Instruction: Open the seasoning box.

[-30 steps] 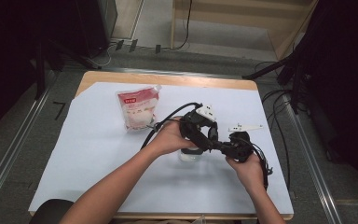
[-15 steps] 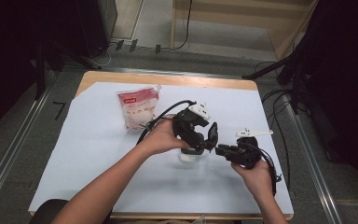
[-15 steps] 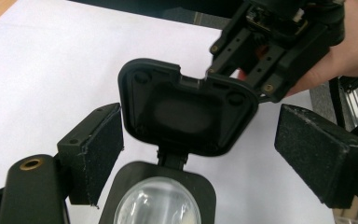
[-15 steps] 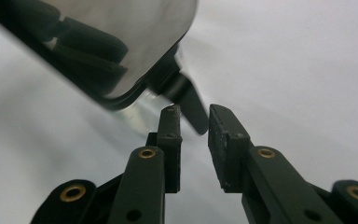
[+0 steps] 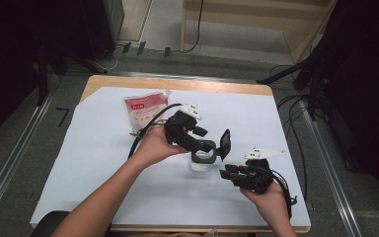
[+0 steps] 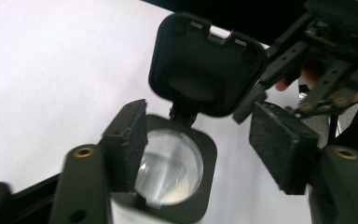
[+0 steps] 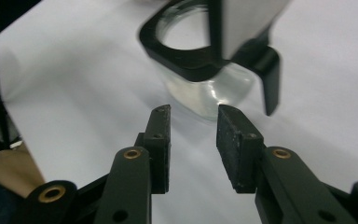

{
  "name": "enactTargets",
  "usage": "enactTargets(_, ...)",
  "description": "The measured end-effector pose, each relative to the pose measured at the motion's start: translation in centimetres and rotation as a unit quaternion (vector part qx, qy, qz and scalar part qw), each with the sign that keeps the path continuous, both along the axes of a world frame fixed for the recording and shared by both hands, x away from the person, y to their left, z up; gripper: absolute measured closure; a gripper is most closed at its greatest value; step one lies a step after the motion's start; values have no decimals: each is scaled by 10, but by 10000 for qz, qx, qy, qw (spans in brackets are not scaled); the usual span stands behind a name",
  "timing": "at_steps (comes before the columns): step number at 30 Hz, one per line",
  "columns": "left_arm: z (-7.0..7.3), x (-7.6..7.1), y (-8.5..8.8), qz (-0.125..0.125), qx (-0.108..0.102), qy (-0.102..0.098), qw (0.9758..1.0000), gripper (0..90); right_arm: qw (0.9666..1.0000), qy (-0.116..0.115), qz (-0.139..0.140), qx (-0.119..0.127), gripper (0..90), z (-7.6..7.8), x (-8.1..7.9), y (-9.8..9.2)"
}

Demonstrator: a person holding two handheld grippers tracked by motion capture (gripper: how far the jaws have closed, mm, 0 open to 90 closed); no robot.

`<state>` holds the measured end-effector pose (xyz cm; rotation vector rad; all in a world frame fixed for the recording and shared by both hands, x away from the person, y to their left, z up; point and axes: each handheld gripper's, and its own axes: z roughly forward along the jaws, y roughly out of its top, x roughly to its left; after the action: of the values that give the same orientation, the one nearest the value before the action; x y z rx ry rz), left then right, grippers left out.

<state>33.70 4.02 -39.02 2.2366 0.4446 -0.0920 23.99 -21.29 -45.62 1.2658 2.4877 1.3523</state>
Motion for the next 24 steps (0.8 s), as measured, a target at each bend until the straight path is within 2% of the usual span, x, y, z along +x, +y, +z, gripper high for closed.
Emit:
enactTargets(2,-1,0,5,46,56,23,10000,410,9999,-90,85,25,648,1,-4,4)
enactTargets(6,-1,1,16,108,83,87,9999,438,9997,-97,236,53,633,1,-8,15)
enactTargets(8,1,0,21,169,83,45,9998,438,9994,-117,320,63,632,0,-9,20)
enactTargets(9,1,-1,26,258,0,72,9996,434,9991,-116,413,54,633,0,-11,26)
enactTargets(12,2,-1,32,335,39,109,9994,434,9987,-142,493,48,632,0,-13,31)
enactTargets(15,1,-1,40,474,22,367,9982,448,9984,-155,539,119,624,3,-16,38)
enactTargets(20,2,-2,56,632,-8,308,9975,460,9968,-330,721,92,593,12,-21,52)
enactTargets(24,3,-5,68,707,-24,223,9972,455,9951,-384,905,27,568,12,-22,62)
